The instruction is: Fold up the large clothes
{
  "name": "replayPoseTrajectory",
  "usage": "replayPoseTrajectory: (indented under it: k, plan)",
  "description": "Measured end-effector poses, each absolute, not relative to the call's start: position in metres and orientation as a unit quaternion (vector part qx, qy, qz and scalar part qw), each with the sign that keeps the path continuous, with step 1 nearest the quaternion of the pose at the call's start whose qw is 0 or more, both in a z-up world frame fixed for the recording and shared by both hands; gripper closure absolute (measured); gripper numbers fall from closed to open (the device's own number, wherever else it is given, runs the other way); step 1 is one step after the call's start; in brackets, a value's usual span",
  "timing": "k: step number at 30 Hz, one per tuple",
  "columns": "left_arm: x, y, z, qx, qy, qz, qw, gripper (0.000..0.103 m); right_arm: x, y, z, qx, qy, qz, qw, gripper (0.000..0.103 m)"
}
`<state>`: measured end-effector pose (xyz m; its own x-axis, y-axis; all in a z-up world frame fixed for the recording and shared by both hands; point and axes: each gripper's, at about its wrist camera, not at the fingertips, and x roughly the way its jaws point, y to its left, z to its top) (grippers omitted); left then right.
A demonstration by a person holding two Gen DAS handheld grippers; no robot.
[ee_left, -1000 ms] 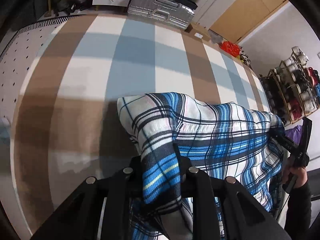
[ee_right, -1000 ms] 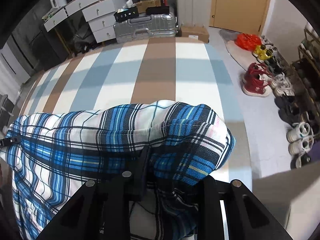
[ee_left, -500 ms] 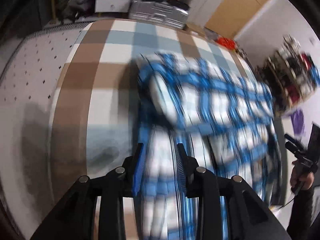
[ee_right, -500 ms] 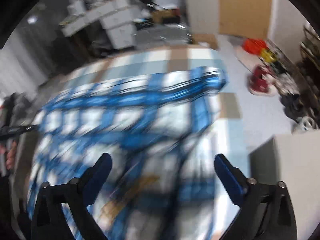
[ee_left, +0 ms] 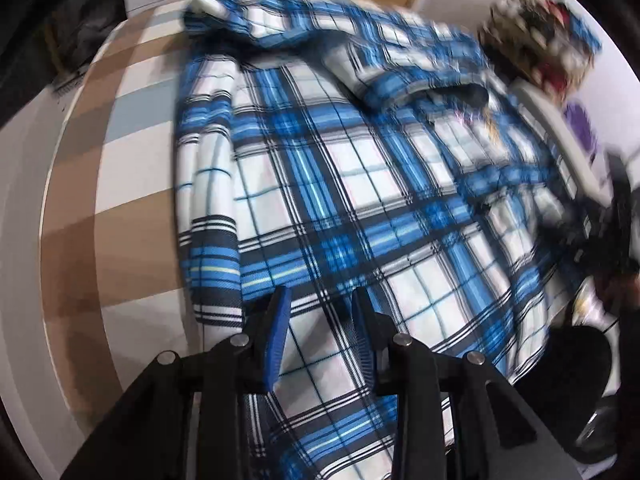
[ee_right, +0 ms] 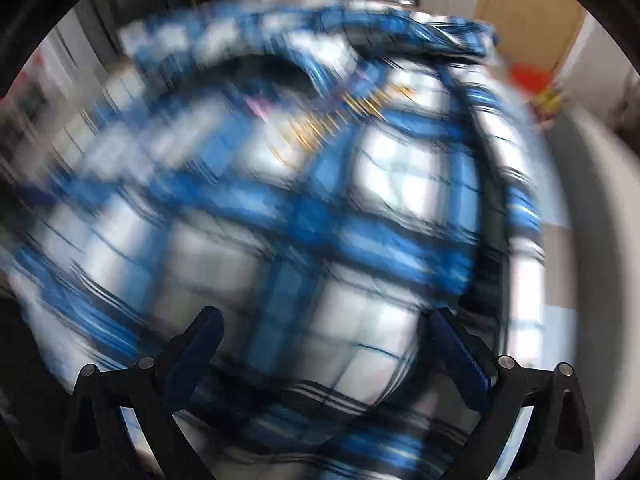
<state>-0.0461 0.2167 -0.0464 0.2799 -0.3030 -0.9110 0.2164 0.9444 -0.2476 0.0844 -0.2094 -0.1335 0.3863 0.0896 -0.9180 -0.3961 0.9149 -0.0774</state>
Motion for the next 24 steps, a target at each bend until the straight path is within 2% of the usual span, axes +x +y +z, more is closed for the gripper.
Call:
replayPoseTrajectory:
  k: [5, 10, 13, 17, 20, 24]
  plan:
    - [-0.050, 0.228, -0.038, -0.083, 0.587, -0.154, 0.791, 0.077, 0.076, -0.196, -0.118, -0.152, 0.536, 0.111, 0.823, 0.000]
    - [-0.063, 0.219, -0.037, -0.042, 0.576, -0.146, 0.803, 0.077, 0.053, -0.151, -0.093, -0.128, 0.496, 0.188, 0.838, 0.000]
    - [-0.072, 0.220, -0.047, -0.018, 0.558, -0.147, 0.817, 0.076, 0.052, -0.129, -0.103, -0.112, 0.511, 0.197, 0.829, 0.000]
    - [-0.074, 0.219, -0.052, -0.005, 0.548, -0.123, 0.827, 0.076, 0.046, -0.097, -0.126, -0.166, 0.543, 0.192, 0.800, 0.000]
    - [-0.073, 0.214, -0.053, 0.006, 0.538, -0.104, 0.837, 0.076, 0.041, -0.085, -0.110, -0.165, 0.505, 0.212, 0.820, 0.000]
    - [-0.076, 0.195, -0.043, 0.012, 0.505, -0.094, 0.858, 0.076, 0.046, -0.081, -0.098, -0.110, 0.463, 0.254, 0.842, 0.000]
